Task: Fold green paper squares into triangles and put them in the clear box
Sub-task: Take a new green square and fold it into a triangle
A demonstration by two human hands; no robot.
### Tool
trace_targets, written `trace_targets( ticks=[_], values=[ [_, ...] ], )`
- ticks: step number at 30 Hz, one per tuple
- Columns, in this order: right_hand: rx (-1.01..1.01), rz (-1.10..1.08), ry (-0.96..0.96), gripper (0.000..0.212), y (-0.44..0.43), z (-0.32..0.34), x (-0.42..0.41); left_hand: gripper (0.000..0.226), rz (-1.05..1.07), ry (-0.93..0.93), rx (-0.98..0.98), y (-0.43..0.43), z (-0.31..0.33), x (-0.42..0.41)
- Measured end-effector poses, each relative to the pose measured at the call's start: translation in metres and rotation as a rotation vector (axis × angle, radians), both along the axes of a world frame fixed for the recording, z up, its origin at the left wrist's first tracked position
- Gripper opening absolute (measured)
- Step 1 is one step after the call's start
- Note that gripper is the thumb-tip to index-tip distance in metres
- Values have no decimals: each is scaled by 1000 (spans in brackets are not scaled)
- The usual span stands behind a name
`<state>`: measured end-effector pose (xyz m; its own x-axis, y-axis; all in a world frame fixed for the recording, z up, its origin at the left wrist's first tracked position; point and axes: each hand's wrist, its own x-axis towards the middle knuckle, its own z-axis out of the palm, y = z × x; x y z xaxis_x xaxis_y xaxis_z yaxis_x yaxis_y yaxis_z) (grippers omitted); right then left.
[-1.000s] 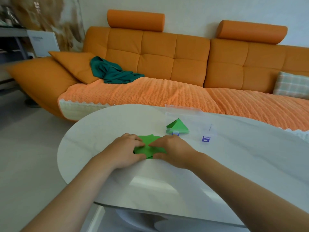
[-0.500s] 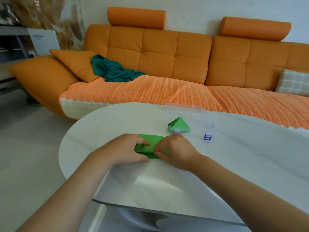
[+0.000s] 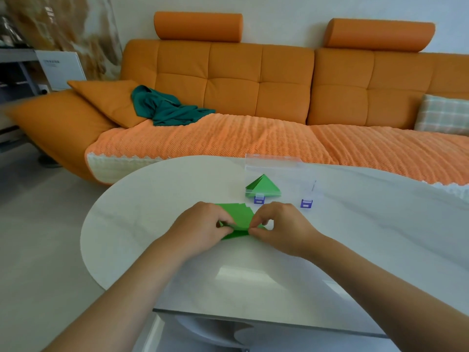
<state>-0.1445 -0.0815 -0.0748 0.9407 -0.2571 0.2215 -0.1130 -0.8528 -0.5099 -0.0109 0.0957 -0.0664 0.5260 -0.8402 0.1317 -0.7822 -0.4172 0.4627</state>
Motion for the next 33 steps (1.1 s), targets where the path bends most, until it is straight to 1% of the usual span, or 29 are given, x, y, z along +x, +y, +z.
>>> trace_targets(
  ticks=[3, 5, 7, 12, 13, 16, 17, 19, 21, 23, 25, 26, 28, 30, 32, 33],
  values=[
    [83, -6, 25, 15, -10, 0, -15, 13, -44, 32, -51, -12, -3, -12],
    [154, -82, 22, 16, -18, 3, -25, 12, -74, 42, -113, -20, -4, -17],
    [165, -186, 41, 16, -28, 5, -34, 13, -122, 30, -173, -27, -6, -23],
    [247, -370, 249, 21, -49, 14, -48, 11, -188, -10, -342, -46, -16, -37],
    [305, -387, 266, 22, -51, 16, -49, 11, -187, -12, -384, -48, -17, -40],
    [605, -408, 227, 20, -54, 22, -51, 12, -199, -17, -481, -55, -16, -47],
    [689, -415, 204, 20, -56, 22, -52, 12, -216, -20, -488, -56, -16, -48],
    [784, -443, 181, 29, -60, 22, -55, 13, -266, -25, -465, -58, -17, -50],
    [780, -444, 193, 37, -65, 22, -57, 11, -312, -53, -418, -59, -18, -52],
    [737, -387, 234, 37, -68, 24, -59, 6, -326, -89, -370, -60, -20, -55],
    [688, -320, 264, 33, -68, 25, -61, 12, -314, -111, -327, -60, -20, -58],
    [660, -294, 271, 35, -67, 26, -62, 16, -302, -127, -303, -60, -20, -59],
    [598, -255, 254, 37, -64, 25, -63, 14, -267, -158, -267, -62, -20, -61],
    [555, -234, 213, 32, -60, 25, -62, 5, -229, -121, -261, -64, -19, -63],
    [536, -220, 169, 24, -57, 24, -62, 3, -175, -24, -249, -67, -16, -65],
    [530, -216, 145, 21, -56, 24, -62, 5, -151, 28, -242, -68, -14, -66]
  ],
)
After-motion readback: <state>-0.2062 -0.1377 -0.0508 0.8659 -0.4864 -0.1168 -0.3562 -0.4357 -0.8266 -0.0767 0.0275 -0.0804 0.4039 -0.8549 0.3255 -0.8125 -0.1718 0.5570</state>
